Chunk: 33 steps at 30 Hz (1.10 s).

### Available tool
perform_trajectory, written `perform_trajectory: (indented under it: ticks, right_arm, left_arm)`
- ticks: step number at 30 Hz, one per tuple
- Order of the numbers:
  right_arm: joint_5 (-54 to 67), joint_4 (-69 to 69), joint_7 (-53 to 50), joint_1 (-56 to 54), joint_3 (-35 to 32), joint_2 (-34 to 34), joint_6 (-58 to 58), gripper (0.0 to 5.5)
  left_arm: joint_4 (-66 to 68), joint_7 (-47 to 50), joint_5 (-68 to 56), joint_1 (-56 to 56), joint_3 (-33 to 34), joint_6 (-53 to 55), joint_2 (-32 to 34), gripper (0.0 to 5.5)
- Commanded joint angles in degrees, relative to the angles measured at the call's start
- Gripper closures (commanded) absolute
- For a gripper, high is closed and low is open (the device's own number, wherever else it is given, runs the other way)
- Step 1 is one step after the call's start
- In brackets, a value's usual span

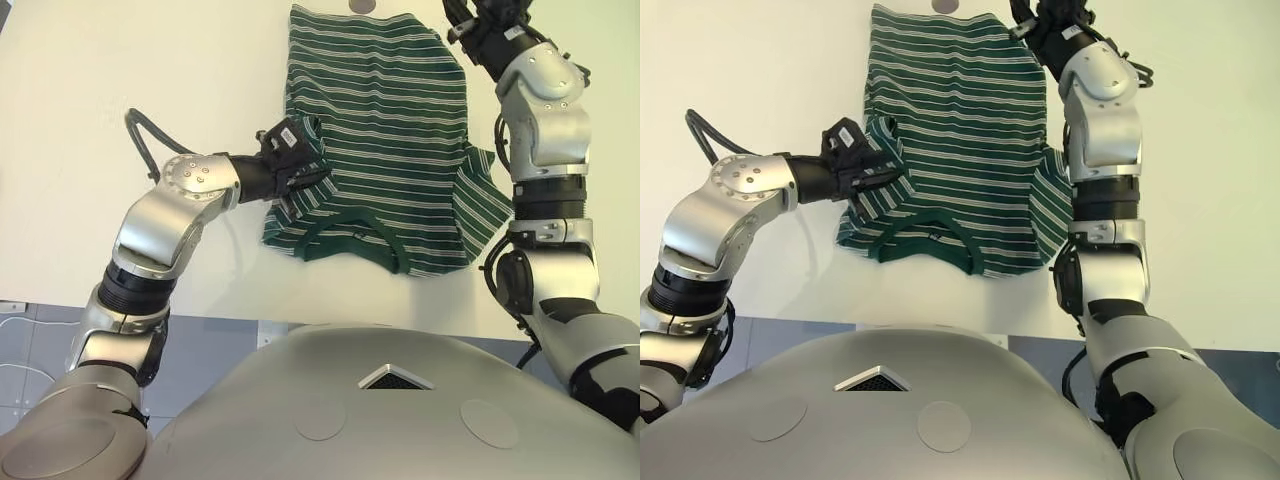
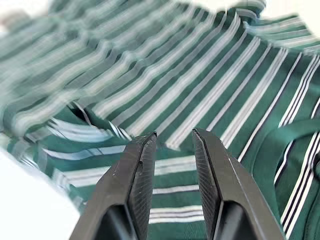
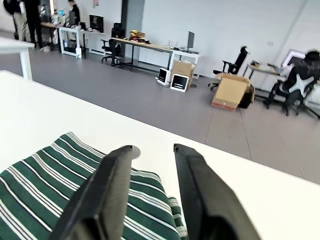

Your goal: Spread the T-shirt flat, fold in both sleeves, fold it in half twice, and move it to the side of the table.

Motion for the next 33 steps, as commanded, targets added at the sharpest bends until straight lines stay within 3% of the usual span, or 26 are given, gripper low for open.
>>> perform_trajectory:
  ticks: [1, 4, 6, 9, 12, 18, 23, 29, 33]
  right_arm:
    - [4.94, -5.66, 1.37, 9.00, -6.57, -4.61, 10.53, 3.16]
    - [15.98, -17.10, 17.71, 26.12, -10.94, -14.30, 21.40, 3.16]
    - [18.52, -15.67, 28.96, 36.37, -13.57, -22.31, 22.35, 3.16]
    - [16.88, -8.96, 37.29, 38.85, -11.05, -29.78, 21.11, 3.16]
    - [14.98, -4.48, 40.94, 37.91, -6.96, -32.13, 18.91, 3.16]
    - [15.51, -2.81, 48.79, 39.43, -2.68, -34.91, 17.57, 4.44]
    - [13.96, -0.27, 47.11, 34.39, -0.13, -33.42, 17.54, 5.48]
    - [15.30, 1.42, 47.42, 30.38, 0.08, -33.47, 17.85, 5.48]
    - [21.12, -9.40, 53.69, 30.21, -0.22, -36.84, 22.65, 5.48]
  left_arm:
    - [-3.59, 1.50, -3.64, 0.99, 5.88, -1.70, -2.54, 4.20]
    - [-4.28, 6.60, -5.09, 3.17, 13.13, -2.76, -5.80, 4.20]
    - [-3.99, 9.92, -4.42, 4.70, 15.28, -4.27, -7.68, 4.20]
    - [-4.85, 12.63, -4.76, 6.12, 14.93, -5.36, -10.26, 4.20]
    - [-4.33, 13.71, -4.23, 6.67, 14.01, -6.98, -11.47, 4.20]
    - [-2.43, 15.56, -2.23, 8.66, 13.18, -10.21, -12.17, 4.20]
    - [-0.48, 17.20, -1.61, 9.67, 13.54, -12.26, -13.44, 4.20]
    - [0.84, 18.00, -0.46, 10.62, 13.03, -14.24, -14.63, 4.20]
    - [1.51, 18.41, -0.06, 10.90, 13.02, -15.33, -15.05, 4.20]
